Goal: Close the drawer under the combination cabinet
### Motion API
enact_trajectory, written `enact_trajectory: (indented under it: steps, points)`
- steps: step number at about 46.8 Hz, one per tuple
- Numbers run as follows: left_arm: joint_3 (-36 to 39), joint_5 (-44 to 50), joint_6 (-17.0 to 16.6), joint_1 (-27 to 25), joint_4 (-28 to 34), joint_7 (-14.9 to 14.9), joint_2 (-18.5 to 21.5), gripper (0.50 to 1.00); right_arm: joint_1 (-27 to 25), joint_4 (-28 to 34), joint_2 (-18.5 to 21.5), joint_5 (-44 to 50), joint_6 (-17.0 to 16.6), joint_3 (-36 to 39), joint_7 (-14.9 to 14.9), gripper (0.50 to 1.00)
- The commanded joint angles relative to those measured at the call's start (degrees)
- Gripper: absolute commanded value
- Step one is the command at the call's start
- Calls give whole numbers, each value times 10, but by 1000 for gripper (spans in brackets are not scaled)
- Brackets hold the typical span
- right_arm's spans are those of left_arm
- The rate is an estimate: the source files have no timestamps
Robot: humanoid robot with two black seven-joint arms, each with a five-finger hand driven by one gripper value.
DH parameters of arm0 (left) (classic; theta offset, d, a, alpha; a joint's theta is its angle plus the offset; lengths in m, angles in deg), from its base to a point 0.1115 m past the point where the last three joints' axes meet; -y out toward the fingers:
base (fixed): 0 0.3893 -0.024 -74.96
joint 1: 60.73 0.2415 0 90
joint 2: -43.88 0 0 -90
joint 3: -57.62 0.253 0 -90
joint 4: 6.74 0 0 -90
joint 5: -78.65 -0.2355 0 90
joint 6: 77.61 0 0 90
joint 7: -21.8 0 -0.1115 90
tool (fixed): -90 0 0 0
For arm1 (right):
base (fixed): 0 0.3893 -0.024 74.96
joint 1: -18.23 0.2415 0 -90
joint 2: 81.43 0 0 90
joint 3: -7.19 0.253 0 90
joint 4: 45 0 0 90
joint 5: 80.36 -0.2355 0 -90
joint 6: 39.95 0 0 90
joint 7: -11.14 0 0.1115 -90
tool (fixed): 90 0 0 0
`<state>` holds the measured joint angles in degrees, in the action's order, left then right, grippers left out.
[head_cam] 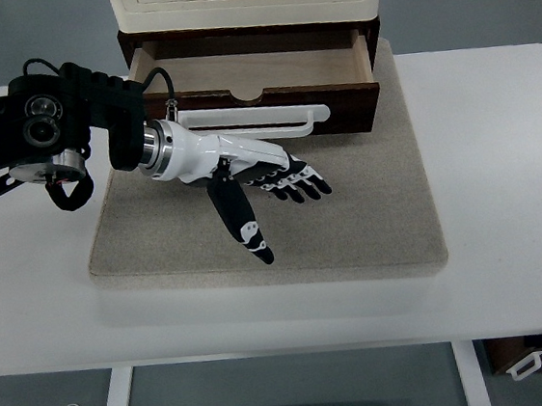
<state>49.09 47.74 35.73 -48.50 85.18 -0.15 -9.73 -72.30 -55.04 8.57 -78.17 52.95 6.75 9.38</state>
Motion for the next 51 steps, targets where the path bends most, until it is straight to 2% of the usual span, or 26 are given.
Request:
enact_trajectory:
  steps: [1, 4, 11, 17, 51]
  points:
    - [3, -4, 1, -4, -9, -24, 0, 996, 0, 0, 0, 0, 0, 0, 0, 952]
    - [4, -12, 9, -5, -23, -33, -1, 996, 0, 0, 0, 0, 0, 0, 0, 952]
    - [4, -37, 56, -19, -53, -46, -3, 996, 0, 0, 0, 0, 0, 0, 0, 952]
    - [4, -37, 72, -26, -64, -54, -3, 996, 0, 0, 0, 0, 0, 0, 0, 952]
    - [4, -47, 76, -44, -110, -63, -25, 996, 0, 0, 0, 0, 0, 0, 0, 952]
